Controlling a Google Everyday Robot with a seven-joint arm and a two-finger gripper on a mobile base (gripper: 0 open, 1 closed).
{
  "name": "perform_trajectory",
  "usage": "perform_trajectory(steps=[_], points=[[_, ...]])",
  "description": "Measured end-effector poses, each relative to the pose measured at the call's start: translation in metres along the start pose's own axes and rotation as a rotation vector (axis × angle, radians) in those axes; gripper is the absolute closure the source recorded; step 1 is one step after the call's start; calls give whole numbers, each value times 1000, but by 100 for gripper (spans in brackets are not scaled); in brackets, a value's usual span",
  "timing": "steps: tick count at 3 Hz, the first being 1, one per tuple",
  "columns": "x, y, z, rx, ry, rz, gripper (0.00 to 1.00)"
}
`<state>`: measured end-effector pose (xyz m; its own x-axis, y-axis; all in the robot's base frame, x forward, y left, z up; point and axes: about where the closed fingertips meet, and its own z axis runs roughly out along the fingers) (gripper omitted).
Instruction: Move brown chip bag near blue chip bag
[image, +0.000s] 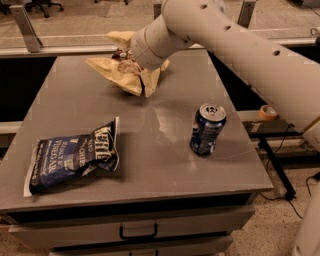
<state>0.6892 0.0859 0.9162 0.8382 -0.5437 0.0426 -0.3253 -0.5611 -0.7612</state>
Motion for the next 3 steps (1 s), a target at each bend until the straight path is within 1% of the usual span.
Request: perform_trajectory(steps=[1,2,3], points=[[8,3,18,5,-7,-24,19],[10,-1,21,-4,-11,-60,41],[5,-8,21,-14,-33,-116,65]])
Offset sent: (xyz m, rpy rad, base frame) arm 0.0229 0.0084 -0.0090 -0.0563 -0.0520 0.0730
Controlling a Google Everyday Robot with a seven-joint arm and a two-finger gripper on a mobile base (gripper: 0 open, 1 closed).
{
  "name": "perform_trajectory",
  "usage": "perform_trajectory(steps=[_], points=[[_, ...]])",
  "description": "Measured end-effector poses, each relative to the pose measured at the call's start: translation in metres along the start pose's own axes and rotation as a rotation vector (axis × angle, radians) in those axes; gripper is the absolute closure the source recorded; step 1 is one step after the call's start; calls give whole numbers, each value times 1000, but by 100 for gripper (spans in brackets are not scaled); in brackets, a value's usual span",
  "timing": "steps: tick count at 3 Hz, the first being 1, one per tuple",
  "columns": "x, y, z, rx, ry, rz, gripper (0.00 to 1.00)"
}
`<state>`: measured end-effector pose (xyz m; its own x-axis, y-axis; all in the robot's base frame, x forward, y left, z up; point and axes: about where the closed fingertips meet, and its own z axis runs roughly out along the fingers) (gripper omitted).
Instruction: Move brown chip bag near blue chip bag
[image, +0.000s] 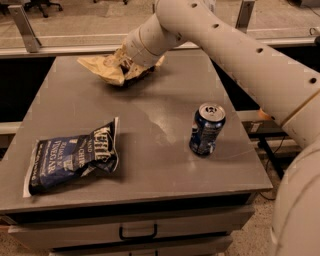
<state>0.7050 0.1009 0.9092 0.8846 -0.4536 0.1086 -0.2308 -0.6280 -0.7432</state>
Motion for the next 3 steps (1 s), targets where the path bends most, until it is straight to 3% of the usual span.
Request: perform_trajectory(steps=[1,2,3], points=[[-5,-7,0,-21,-7,-51,88],[-6,-13,-7,-35,-10,-51,100],[-35,-26,-35,-46,-85,-19,100]])
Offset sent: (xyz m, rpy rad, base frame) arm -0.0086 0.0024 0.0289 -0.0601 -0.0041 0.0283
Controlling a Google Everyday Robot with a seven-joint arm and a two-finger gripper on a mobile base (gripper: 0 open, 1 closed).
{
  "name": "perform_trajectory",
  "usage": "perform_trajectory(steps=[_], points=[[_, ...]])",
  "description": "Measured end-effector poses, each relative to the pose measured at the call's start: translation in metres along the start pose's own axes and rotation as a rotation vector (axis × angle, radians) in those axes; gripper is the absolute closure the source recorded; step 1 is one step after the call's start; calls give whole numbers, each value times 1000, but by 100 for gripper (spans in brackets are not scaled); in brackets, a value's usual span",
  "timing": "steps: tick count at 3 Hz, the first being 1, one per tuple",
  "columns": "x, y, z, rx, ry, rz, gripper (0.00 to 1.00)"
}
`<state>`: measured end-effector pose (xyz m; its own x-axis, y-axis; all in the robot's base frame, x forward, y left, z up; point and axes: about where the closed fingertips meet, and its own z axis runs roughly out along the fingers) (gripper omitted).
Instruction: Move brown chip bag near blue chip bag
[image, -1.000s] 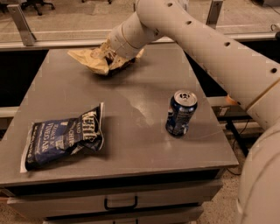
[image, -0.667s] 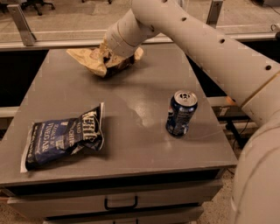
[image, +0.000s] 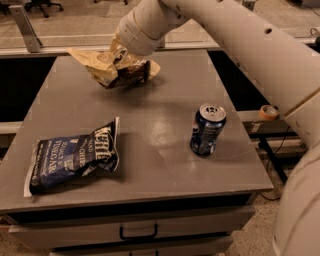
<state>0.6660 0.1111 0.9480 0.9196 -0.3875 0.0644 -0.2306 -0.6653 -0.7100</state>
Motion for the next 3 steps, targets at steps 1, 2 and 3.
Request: perform_trajectory(steps=[1,2,3], points=[[-52,-4,-36,-16,-157,34,100],[-64,-1,-37,-31,-201,38,100],[-69,-2,-33,-36,-205,33,100]])
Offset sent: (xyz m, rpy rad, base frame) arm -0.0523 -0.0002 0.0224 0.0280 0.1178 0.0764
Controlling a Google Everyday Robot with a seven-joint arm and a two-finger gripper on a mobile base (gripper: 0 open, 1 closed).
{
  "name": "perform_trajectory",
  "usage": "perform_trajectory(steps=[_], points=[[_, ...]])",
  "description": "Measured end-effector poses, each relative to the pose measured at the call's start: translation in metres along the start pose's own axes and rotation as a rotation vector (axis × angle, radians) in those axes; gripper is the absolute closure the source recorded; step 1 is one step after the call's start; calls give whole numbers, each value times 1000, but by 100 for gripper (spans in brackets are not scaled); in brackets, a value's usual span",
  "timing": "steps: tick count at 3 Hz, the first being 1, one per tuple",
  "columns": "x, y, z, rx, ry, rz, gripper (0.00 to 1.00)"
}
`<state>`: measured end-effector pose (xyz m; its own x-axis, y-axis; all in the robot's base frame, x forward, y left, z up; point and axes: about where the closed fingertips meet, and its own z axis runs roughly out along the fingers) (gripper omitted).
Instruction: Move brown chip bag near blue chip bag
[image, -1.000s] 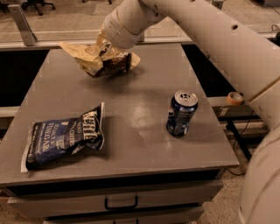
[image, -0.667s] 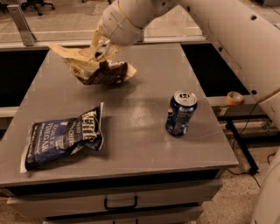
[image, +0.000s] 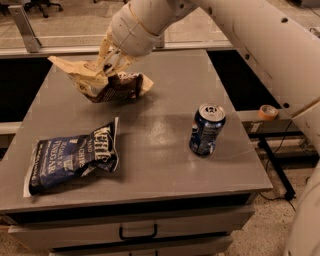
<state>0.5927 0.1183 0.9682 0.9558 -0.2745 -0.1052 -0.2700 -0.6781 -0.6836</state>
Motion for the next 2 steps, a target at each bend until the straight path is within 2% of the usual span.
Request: perform_trajectory(steps=[1,2], points=[[-17,3,18,1,-16,17,82],[-51,9,51,7,-57,68,58]])
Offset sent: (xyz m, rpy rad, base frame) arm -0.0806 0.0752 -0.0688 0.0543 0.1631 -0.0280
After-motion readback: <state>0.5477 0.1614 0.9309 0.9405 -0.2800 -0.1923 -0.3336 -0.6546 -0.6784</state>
